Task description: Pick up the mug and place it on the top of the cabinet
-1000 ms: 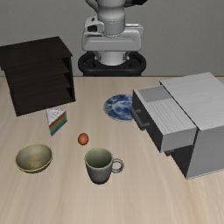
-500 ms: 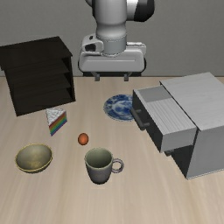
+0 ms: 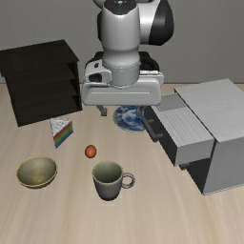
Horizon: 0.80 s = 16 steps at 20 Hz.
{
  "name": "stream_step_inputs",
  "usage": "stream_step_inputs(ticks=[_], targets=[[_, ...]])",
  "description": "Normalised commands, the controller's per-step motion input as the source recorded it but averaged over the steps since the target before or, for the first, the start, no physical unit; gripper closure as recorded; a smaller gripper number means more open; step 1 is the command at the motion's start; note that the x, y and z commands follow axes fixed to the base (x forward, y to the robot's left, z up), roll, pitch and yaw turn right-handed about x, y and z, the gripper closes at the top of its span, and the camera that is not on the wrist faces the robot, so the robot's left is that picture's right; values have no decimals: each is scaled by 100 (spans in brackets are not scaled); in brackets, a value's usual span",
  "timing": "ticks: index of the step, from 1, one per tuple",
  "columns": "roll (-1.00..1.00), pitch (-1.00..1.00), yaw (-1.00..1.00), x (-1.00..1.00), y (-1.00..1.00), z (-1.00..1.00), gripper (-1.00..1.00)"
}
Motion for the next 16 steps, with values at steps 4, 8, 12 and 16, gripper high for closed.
stream_step_inputs(ticks=[4, 8, 12, 16], targets=[[0, 0, 0, 50, -50, 0, -100], [0, 0, 0, 0, -100, 0, -100], [0, 0, 0, 100, 0, 0, -100], [0, 0, 0, -25, 0, -75, -100]])
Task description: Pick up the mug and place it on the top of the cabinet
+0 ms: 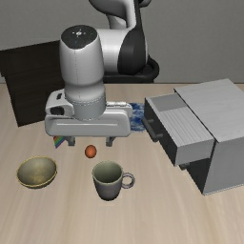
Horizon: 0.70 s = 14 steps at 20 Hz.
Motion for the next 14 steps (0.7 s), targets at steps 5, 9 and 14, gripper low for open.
stream_step_inputs(ticks=[5, 9, 14], targets=[[0, 0, 0, 0, 0, -100, -100], [0, 0, 0, 0, 0, -100, -100], [0, 0, 0, 0, 0, -100, -100]])
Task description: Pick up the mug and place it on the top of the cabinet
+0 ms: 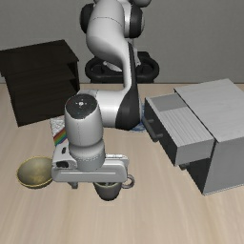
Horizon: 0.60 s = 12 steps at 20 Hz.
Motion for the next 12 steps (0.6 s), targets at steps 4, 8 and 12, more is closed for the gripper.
stream_step_inputs(ticks=[4, 8, 12], targets=[[0, 0, 0, -75, 0, -25, -100], [0, 0, 0, 0, 0, -25, 100], [0, 0, 0, 0, 0, 0, 100]])
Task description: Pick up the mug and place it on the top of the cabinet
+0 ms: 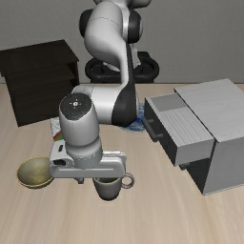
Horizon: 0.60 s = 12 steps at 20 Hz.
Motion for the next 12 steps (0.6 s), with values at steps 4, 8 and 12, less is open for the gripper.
stream_step_inputs(ticks=[4, 8, 12], targets=[[0, 0, 0, 0, 0, 50, 100], [0, 0, 0, 0, 0, 100, 100], [0, 0, 0, 0, 0, 100, 100]])
